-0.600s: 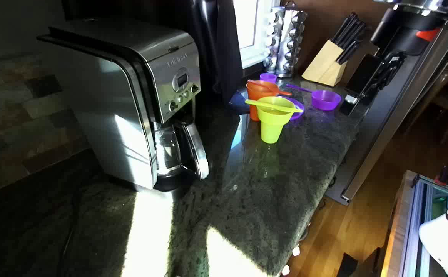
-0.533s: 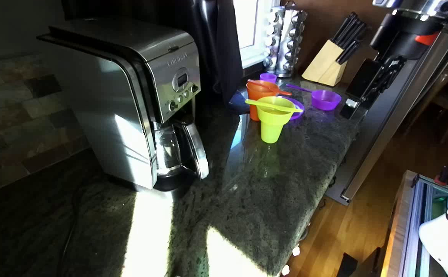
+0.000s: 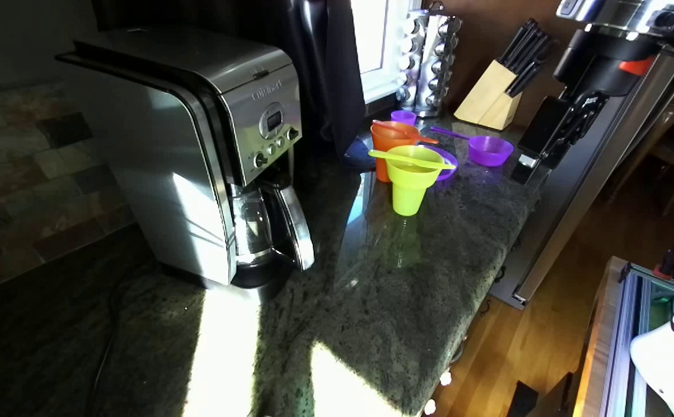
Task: Put the purple plate on top of the purple bowl then place the cup and spoon on the plate.
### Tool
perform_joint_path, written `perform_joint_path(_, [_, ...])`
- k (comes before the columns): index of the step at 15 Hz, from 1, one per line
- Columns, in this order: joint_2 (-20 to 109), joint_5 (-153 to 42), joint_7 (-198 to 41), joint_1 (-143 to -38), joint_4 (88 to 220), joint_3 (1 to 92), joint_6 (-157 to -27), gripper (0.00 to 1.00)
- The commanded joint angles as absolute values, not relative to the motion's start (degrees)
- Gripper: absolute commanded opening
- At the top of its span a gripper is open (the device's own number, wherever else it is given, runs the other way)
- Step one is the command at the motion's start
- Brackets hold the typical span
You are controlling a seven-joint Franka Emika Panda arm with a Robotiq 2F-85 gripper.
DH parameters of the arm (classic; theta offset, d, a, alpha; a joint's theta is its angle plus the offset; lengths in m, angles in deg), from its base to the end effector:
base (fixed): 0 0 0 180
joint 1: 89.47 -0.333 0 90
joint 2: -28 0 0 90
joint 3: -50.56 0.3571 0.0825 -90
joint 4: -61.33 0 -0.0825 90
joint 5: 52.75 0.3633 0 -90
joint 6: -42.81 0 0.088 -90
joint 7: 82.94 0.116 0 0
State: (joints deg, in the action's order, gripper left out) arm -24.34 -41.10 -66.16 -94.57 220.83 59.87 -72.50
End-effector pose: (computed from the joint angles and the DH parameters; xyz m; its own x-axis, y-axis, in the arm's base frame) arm 0.2336 0.0782 0.4825 0.9784 -0.1734 0.1123 -0.1621 -0.9814 -0.1023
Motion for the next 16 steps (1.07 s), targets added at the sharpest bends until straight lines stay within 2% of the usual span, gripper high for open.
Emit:
perform_joint_path(1, [-23.74,-42.3,-65.89,-90.42,220.36,58.03,-75.47,1.0])
perform_joint_path(9, [-16.97,-46.25,-66.15,-74.47,219.85,46.61,-93.62,1.0])
perform_joint_path(10, [-20.45,-45.32,-67.26,-77.52,219.88,47.97,-90.31,1.0])
perform_joint_path(16, [-17.02,-45.76,-67.14,-74.44,219.45,46.42,-92.75,1.0])
